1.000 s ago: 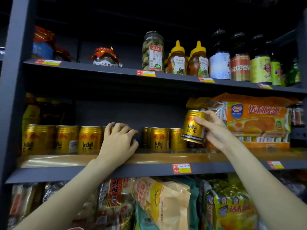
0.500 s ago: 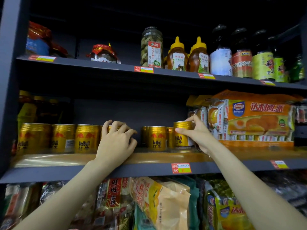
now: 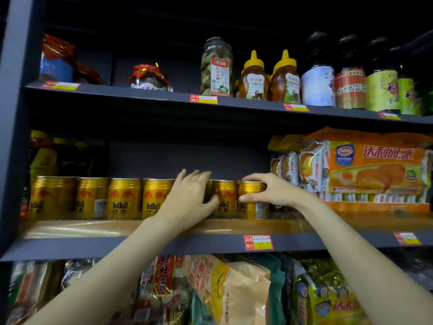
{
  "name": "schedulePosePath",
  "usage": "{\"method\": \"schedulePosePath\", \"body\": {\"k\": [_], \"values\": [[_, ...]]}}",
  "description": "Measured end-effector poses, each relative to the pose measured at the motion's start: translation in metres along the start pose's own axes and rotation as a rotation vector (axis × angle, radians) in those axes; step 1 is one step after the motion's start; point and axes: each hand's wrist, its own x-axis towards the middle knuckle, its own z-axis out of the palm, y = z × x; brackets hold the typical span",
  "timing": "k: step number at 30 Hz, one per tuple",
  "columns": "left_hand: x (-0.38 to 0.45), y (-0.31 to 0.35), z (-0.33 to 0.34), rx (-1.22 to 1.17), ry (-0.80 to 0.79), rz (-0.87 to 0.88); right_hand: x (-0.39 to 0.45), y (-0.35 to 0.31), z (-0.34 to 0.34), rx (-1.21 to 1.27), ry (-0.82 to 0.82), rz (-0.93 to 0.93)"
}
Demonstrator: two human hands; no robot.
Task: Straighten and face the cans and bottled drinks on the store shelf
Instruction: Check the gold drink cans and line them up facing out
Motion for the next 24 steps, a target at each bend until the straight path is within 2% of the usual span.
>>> {"method": "schedulePosePath", "body": {"k": [3,6,15,19,24], "values": [[0.021,0.013,0.009,-0.173,-0.230,-0.071,0.002,0.001,-0.009,-0.095,-0.087,-0.002],[0.035,0.012,0.017,-0.264,-0.329,-0.136,0.003,0.005,-0.010,-0.138,-0.063,-0.010],[0.032,0.012,0.021,-0.111,-0.173,-0.171,0.012,0.005,-0.002,-0.198,0.003,-0.002],[0.030,0.013,0.022,-0.045,-0.087,-0.186,0.008,0.000,0.003,-0.347,0.085,0.030],[0.031,0.014,0.019,-0.077,-0.091,-0.221,0.003,-0.004,0.002,-0.360,0.096,0.050]]}}
